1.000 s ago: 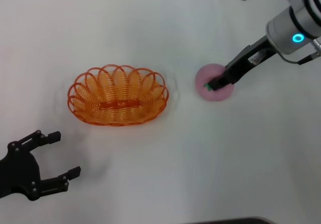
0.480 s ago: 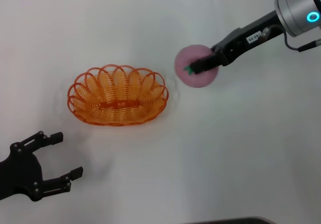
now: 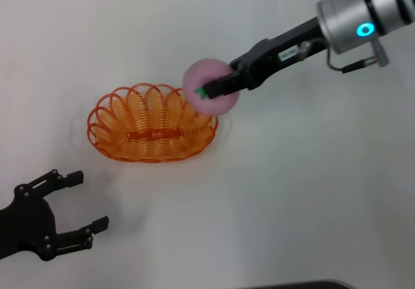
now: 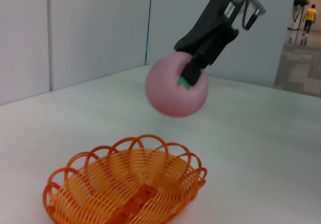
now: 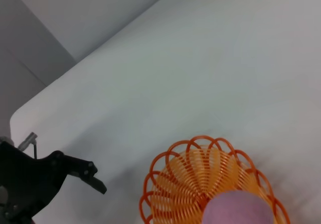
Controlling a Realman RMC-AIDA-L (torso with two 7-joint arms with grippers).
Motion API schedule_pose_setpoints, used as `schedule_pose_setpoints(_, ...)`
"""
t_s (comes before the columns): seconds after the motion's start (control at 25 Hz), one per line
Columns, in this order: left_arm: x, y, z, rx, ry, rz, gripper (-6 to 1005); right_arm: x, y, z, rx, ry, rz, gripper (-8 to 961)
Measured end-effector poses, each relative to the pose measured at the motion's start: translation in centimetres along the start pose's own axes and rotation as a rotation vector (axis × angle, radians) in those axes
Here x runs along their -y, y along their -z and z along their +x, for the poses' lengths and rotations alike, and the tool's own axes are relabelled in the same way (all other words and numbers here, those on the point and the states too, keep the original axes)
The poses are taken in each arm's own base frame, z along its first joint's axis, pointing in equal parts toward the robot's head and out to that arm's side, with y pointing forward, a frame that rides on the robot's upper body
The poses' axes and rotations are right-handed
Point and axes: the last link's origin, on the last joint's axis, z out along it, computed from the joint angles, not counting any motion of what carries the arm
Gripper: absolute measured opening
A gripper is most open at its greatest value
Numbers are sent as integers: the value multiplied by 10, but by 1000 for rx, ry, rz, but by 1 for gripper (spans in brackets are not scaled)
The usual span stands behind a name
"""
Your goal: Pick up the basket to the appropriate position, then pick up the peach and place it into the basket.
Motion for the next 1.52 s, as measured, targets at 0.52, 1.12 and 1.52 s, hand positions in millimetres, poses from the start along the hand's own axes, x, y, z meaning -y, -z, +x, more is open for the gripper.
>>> schedule_pose_setpoints(0.52, 0, 0, 1, -1, -2, -2, 908, 0, -32, 1, 2, 63, -7, 618)
schedule_pose_setpoints(1.12, -3, -3, -1, -15, 21, -11, 908, 7, -5, 71, 251, 172, 1, 945)
schedule_pose_setpoints(1.52, -4, 0, 0, -36, 30, 1, 908, -9, -3, 151, 293, 255, -6, 945)
